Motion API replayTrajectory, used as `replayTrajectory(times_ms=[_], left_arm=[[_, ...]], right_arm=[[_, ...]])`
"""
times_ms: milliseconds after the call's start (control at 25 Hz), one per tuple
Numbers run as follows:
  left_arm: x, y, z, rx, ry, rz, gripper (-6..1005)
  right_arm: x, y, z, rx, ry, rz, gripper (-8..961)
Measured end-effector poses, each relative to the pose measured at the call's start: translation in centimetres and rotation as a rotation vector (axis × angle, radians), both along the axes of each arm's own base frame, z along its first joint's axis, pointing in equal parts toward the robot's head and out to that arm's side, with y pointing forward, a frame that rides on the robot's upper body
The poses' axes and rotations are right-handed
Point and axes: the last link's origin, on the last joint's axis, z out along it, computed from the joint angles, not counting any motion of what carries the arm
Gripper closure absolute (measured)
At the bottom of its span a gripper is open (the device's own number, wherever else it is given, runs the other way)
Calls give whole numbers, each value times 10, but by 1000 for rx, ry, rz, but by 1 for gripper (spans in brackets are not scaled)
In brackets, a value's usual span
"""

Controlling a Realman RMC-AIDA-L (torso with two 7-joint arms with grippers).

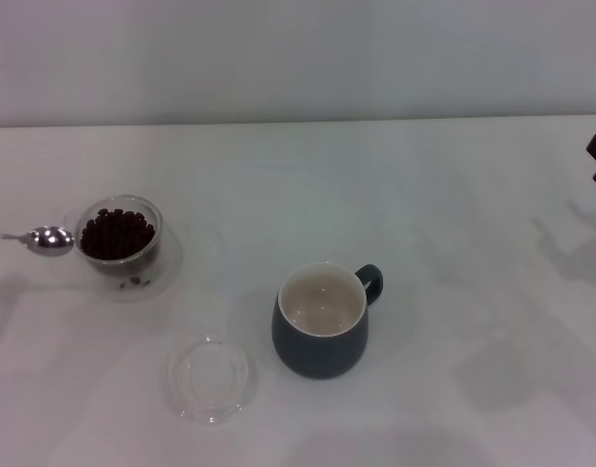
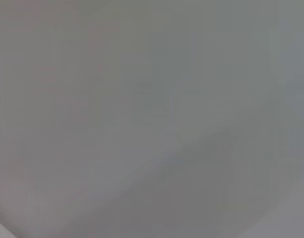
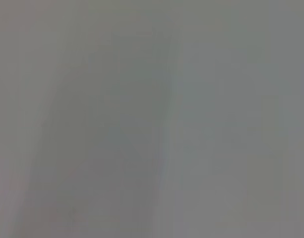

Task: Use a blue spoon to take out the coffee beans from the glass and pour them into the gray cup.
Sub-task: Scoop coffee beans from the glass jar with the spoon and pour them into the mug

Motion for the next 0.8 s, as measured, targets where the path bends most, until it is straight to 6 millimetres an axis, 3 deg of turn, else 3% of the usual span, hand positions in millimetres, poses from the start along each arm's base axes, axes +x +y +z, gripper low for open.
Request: replayTrajectory(times_ms=[240,800], left_arm=[[9,26,6,-93,50,-41,870],[11,86,32,-203,258,49,869]], right_arm=[[-8,-5,-13,15,-8,30,378],[-26,-20,-39,-28,20,103,381]])
